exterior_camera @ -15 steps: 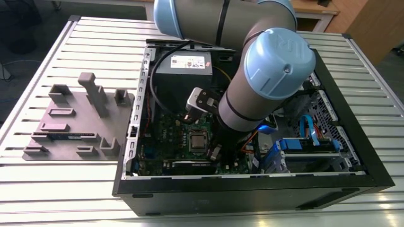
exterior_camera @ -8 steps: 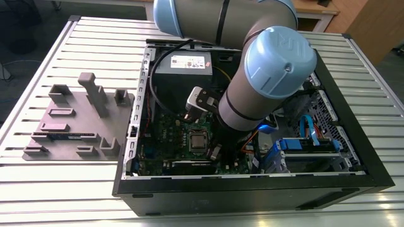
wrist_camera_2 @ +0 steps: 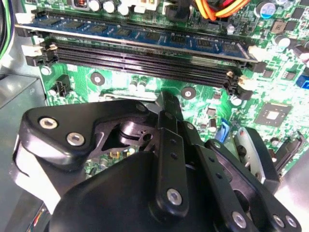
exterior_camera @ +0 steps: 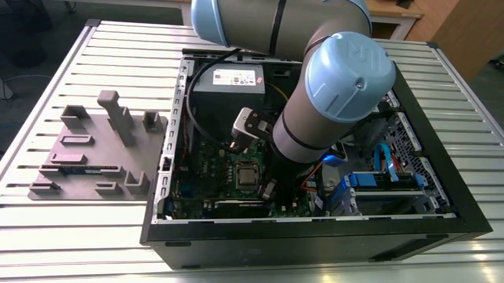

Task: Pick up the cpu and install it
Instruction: 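Install the first cpu locking lever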

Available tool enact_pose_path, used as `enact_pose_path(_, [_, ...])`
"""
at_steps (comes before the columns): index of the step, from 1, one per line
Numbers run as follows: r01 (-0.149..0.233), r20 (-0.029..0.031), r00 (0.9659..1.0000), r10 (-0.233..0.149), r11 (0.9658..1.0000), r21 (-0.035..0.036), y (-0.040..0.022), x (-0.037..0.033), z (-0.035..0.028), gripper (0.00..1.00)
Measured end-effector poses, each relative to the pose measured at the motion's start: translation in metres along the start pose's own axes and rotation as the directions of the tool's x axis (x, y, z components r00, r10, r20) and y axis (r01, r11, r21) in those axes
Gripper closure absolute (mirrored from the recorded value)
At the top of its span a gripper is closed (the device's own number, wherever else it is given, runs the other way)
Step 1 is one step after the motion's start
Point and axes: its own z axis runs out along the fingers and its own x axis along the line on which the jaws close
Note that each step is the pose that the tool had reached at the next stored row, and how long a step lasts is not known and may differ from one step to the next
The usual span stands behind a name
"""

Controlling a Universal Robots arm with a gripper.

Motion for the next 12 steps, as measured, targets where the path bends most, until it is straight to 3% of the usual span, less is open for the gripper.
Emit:
enact_pose_path(7, [0.001,0.0028,1.0000,-0.001,1.0000,0.0077,-0.0005,0.0001,0.0027,0.89])
enact_pose_path(12, [0.001,0.0038,1.0000,-0.001,1.0000,0.0080,0.0001,0.0003,0.0026,0.89])
